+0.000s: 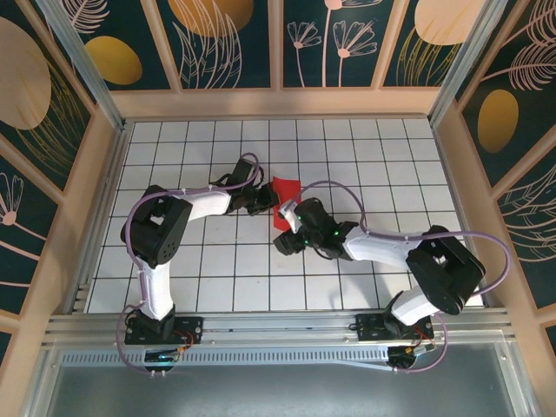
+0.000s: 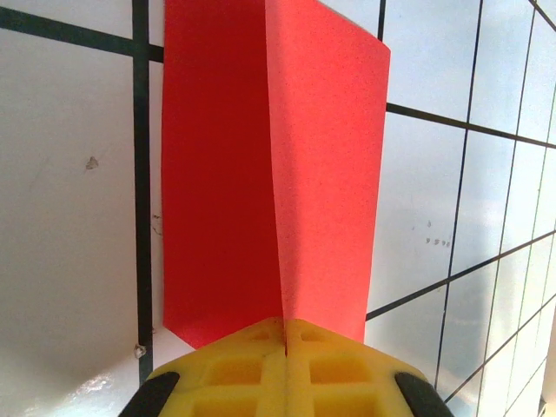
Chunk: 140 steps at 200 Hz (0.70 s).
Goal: Fold a paper plane with a square sheet of paper (fold left side to right side)
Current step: Third fold the triangle at the center of the table.
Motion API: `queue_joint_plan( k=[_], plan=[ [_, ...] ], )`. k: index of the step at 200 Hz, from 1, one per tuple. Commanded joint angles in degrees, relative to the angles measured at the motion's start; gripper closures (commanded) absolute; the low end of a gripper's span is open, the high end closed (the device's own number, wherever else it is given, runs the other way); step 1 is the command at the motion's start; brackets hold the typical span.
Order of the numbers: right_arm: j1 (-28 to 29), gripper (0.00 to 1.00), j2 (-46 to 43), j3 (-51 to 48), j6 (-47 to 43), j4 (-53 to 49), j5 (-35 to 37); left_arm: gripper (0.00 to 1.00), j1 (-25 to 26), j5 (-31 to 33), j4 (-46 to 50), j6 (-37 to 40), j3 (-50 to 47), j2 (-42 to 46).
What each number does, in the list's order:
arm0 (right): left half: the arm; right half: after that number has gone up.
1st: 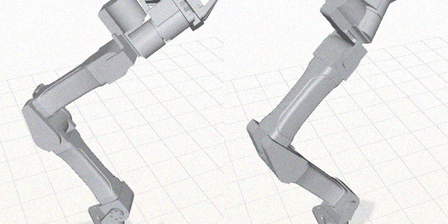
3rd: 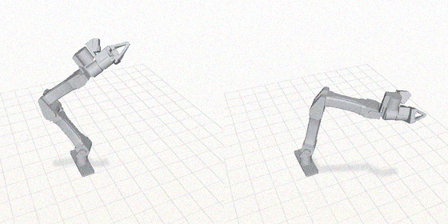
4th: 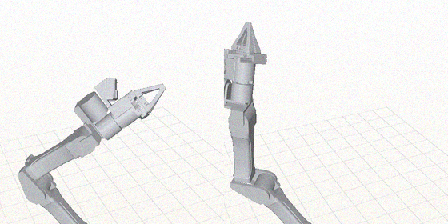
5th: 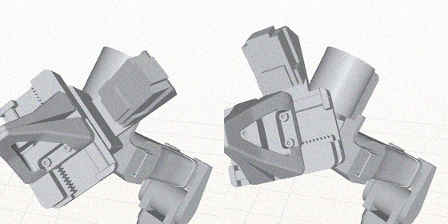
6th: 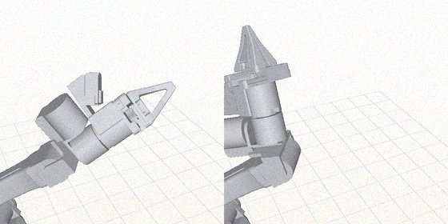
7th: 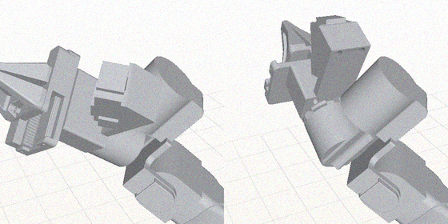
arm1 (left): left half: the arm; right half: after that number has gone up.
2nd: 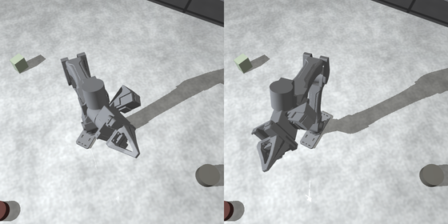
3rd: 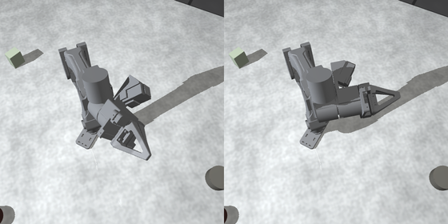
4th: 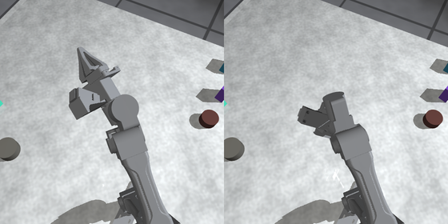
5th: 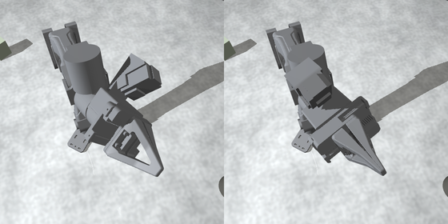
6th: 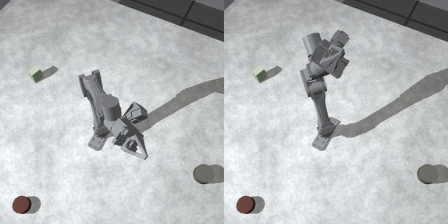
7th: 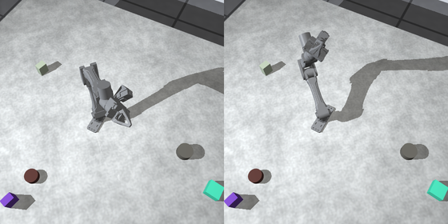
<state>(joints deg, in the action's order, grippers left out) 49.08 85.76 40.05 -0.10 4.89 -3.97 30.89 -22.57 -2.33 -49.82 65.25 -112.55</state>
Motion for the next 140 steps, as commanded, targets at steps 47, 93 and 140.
queue_joint_plan(
  k=[47, 93, 140],
  plan=[
    [2.0, 0.30, 6.7, 1.3, -5.7, 7.8, 10.5, 1.00, -0.2, -1.2, 0.2, -1.2, -1.0, 2.3],
    [1.9, 0.33, 10.9, 4.0, -6.4, 11.6, 13.0, 1.00, -0.2, -1.3, -0.3, -1.5, -1.4, 2.1],
    [1.9, 0.48, 11.5, 4.3, -5.5, 13.0, 13.3, 1.00, -0.2, -1.0, -0.1, -1.5, -1.1, 1.7]
  ],
)
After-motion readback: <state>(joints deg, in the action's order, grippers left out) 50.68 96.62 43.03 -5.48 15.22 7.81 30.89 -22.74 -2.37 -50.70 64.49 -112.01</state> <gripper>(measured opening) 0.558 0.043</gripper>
